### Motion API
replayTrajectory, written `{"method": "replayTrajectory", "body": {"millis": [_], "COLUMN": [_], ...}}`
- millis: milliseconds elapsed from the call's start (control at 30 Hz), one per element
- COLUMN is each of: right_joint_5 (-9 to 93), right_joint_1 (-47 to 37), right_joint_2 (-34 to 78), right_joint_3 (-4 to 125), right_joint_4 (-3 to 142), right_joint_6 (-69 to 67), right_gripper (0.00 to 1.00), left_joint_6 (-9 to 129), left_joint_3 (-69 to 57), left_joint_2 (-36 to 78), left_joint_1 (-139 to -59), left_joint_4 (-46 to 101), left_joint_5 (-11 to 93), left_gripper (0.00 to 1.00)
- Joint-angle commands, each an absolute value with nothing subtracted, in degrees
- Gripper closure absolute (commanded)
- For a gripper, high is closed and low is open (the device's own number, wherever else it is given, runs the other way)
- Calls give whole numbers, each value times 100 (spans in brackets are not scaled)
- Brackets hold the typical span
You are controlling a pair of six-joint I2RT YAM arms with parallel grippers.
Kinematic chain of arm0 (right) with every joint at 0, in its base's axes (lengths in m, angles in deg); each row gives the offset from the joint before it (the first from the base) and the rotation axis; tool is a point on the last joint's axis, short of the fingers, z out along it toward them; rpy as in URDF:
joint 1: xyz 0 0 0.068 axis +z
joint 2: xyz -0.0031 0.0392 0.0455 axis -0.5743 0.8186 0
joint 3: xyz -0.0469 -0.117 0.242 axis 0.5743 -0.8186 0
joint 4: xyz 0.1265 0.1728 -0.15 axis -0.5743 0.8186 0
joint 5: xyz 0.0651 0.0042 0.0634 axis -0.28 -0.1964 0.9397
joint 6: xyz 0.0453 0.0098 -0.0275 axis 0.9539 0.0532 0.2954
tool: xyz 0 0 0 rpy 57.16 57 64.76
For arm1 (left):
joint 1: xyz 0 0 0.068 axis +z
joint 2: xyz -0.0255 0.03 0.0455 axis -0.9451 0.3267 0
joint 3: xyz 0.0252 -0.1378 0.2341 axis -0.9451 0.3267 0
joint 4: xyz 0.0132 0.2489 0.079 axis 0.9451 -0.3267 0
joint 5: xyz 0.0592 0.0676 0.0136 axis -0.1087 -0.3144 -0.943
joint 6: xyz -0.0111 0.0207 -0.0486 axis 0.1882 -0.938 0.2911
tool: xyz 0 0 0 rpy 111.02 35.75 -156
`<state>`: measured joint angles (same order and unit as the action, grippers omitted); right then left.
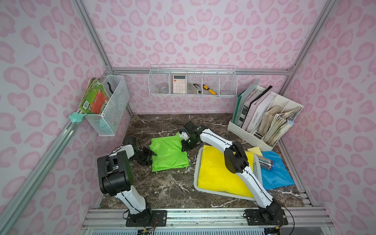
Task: Put the folded raincoat in the basket
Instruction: Pick up the raincoat from the center of the board.
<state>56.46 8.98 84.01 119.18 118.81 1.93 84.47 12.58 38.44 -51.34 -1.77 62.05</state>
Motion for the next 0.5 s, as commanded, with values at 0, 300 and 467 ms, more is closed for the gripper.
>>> {"method": "replayTrajectory", "body": {"millis": [0, 300, 467], "right_joint_5": [5568, 6001, 6493], "right_joint_1": [906, 929, 949], "right_joint_2": [8417, 8040, 7664], "right_joint_3": [11919, 11919, 11926], "right_joint_4": [12182, 11893, 11534], "right_joint_6": [147, 284, 724], "right_gripper": [97, 98, 100], "left_joint_6": [8489, 8441, 8236], "left_joint_3": [1410, 1085, 718], "left_joint_2": [3978, 3161, 2683], "left_joint_1": [-5142, -5151, -5125], "left_joint_4": [185, -980, -1754], "left_joint_5": [5719, 5284, 5329], "left_gripper": [57, 100, 100]}}
